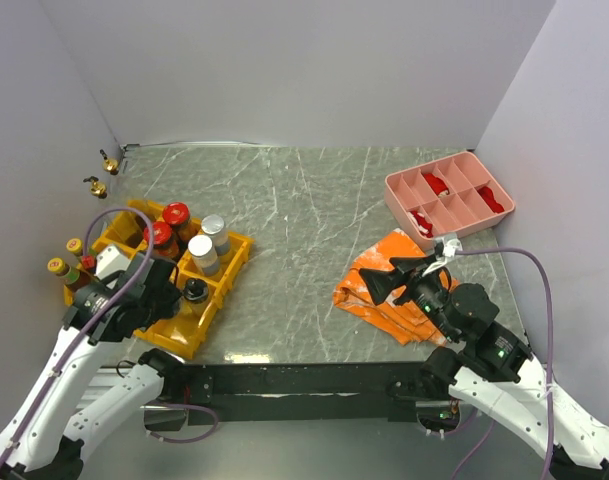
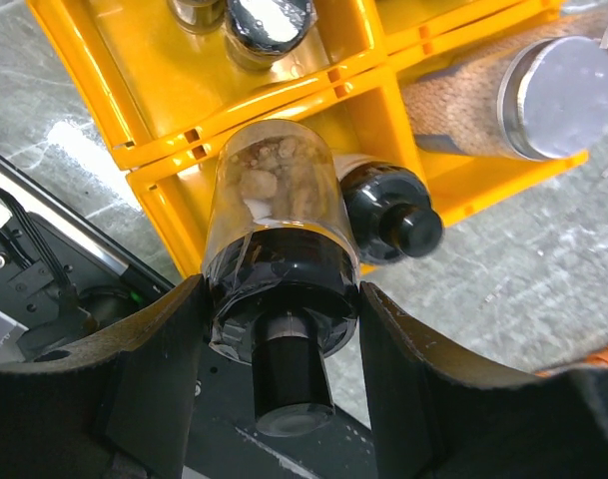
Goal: Organize the condiment bottles
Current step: Place the bottle in the storage box, then pick up the bottle from the storage box, then place the bottle at the center of the board, then pick up the bottle from the center of the board.
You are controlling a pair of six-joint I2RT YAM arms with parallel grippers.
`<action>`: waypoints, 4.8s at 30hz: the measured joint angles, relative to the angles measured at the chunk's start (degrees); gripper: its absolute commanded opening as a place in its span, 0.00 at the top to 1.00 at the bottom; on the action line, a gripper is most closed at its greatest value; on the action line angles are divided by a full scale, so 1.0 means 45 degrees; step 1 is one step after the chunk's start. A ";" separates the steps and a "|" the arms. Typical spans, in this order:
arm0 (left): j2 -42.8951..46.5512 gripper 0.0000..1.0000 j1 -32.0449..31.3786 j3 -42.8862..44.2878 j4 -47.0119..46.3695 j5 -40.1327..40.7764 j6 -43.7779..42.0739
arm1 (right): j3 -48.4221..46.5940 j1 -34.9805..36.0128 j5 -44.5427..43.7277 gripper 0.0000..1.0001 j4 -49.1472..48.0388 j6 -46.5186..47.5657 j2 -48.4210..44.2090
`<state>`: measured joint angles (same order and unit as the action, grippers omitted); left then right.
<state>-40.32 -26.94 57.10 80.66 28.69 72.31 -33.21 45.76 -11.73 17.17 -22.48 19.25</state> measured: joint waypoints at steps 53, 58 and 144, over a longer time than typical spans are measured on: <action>-0.5255 0.99 0.0029 0.8189 -0.2341 -0.1948 -0.5275 | 0.0087 0.0000 0.2132 0.00 -0.0593 -0.0578 0.1919; -0.6756 0.99 -0.1613 0.6382 -0.4080 -0.3837 -0.5950 | -0.0053 0.0000 0.1520 0.00 -0.0170 -0.0675 0.1894; 0.1481 0.04 -0.1389 0.8179 -0.4056 -0.3172 -0.8286 | -0.8310 0.4391 -0.1234 0.67 0.0554 0.1603 1.5795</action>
<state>-33.65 -33.19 93.91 62.41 14.41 35.03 -70.61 65.52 -17.28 19.66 -15.27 90.32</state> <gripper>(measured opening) 0.967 0.732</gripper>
